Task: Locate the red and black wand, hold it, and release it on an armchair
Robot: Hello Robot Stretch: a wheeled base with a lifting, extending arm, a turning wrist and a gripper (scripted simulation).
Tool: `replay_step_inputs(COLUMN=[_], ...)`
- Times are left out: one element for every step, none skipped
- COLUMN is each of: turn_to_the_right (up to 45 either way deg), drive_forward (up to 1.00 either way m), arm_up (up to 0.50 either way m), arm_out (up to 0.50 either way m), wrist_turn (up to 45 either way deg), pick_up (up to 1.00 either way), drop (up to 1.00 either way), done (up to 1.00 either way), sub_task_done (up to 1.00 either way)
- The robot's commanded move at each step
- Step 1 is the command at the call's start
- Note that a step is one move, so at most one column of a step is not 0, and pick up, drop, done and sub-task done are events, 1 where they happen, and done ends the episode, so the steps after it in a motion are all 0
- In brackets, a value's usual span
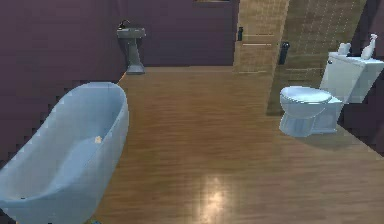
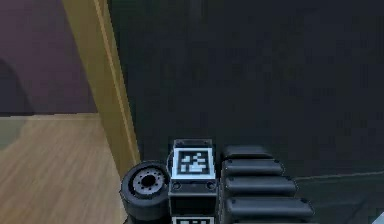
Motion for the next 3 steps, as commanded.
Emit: replay_step_inputs(turn_to_the_right=[6.0, 0.0, 3.0], drive_forward=[0.0, 0.2, 0.0], arm_up=[0.0, 0.0, 0.0], arm_out=[0.0, 0.0, 0.0], wrist_turn=[0.0, 0.0, 0.0], pick_up=[0.0, 0.0, 0.0], drop=[0.0, 0.0, 0.0], done=[0.0, 0.0, 0.0], sub_task_done=[0.0, 0.0, 0.0])
